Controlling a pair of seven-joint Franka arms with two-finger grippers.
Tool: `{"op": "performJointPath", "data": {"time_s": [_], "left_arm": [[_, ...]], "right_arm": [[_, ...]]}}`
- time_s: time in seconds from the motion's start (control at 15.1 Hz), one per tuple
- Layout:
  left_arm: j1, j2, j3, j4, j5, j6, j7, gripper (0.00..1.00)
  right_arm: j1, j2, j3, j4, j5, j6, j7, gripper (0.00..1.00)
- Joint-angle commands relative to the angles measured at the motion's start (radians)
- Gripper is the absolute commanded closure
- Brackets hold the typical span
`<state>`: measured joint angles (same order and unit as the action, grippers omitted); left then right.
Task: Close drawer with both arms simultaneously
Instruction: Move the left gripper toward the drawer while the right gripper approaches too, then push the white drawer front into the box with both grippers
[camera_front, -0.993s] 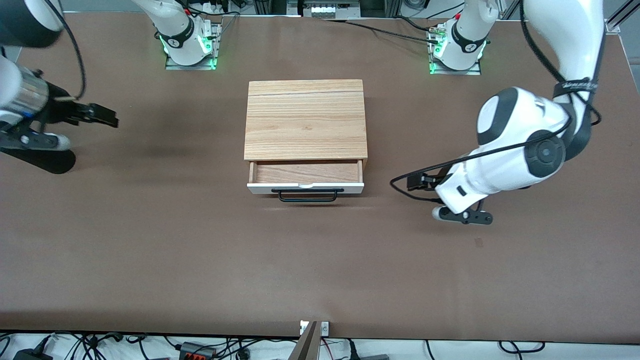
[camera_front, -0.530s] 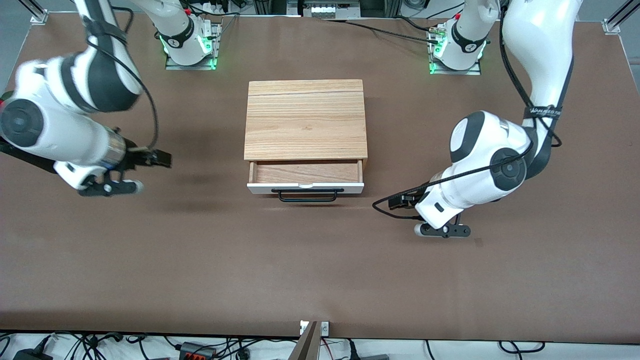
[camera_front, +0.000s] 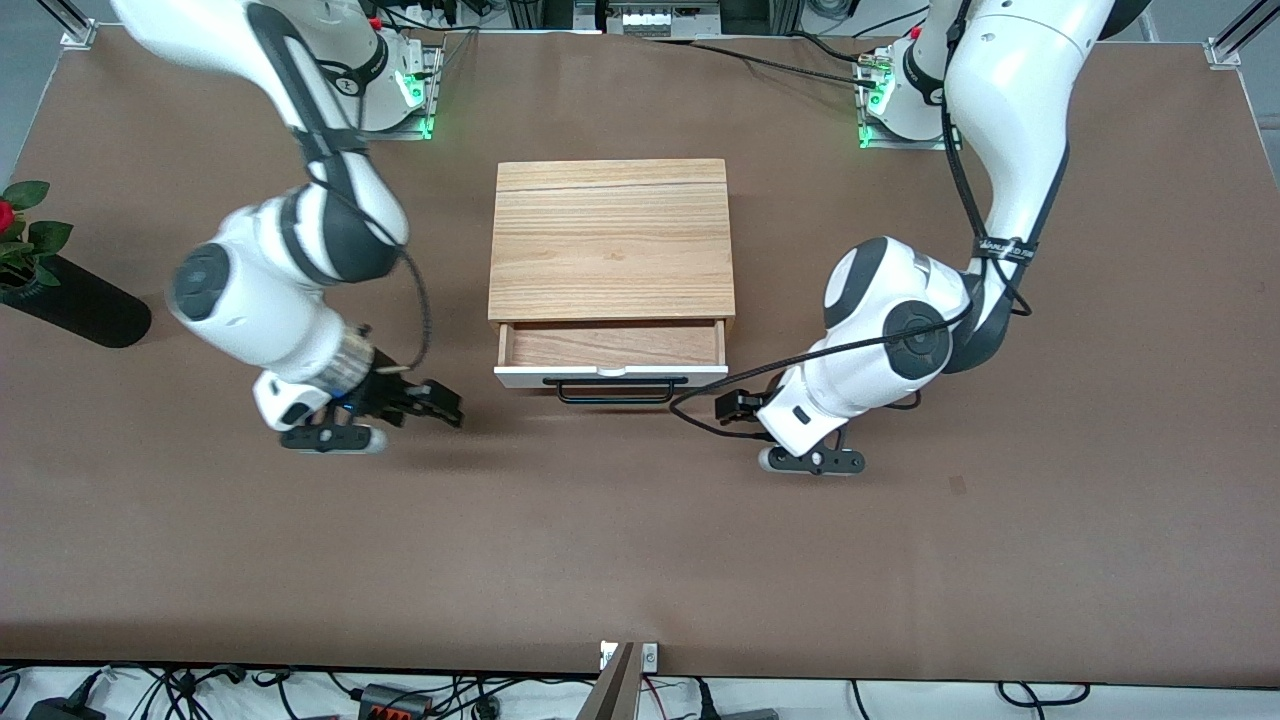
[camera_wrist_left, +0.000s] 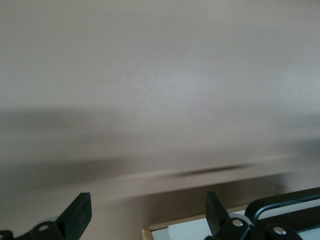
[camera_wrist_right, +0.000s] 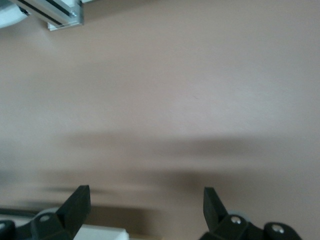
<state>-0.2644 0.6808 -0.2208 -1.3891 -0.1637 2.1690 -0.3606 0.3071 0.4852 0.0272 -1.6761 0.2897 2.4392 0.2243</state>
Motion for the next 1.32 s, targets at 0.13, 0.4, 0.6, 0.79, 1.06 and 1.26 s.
{"op": "performJointPath", "data": {"time_s": [0.13, 0.4, 0.6, 0.79, 1.06, 1.26], "left_arm": [[-0.024, 0.019, 0.014, 0.027, 0.003, -0.008, -0.009, 0.0], [-0.038, 0.019, 0.014, 0.018, 0.003, -0.043, -0.011, 0.0], [-0.042, 0.019, 0.003, 0.016, -0.008, -0.104, -0.012, 0.0], [-0.045, 0.026, 0.001, 0.016, -0.01, -0.152, -0.011, 0.0], [-0.053, 0.028, 0.0, 0.016, -0.011, -0.199, -0.009, 0.0], [-0.07, 0.029, -0.002, 0.016, -0.013, -0.234, -0.009, 0.0]], "right_arm": [[0.119, 0.093, -0.004, 0.021, 0.012, 0.219, 0.113, 0.0], [0.144, 0.096, -0.004, -0.017, 0.011, 0.21, 0.11, 0.0], [0.152, 0.079, -0.004, -0.021, 0.009, 0.1, 0.112, 0.0], [0.149, 0.058, -0.006, -0.022, 0.008, 0.009, 0.103, 0.0], [0.15, 0.053, -0.006, -0.022, 0.008, -0.048, 0.101, 0.0], [0.15, 0.046, -0.006, -0.017, 0.008, -0.146, 0.104, 0.0]]}}
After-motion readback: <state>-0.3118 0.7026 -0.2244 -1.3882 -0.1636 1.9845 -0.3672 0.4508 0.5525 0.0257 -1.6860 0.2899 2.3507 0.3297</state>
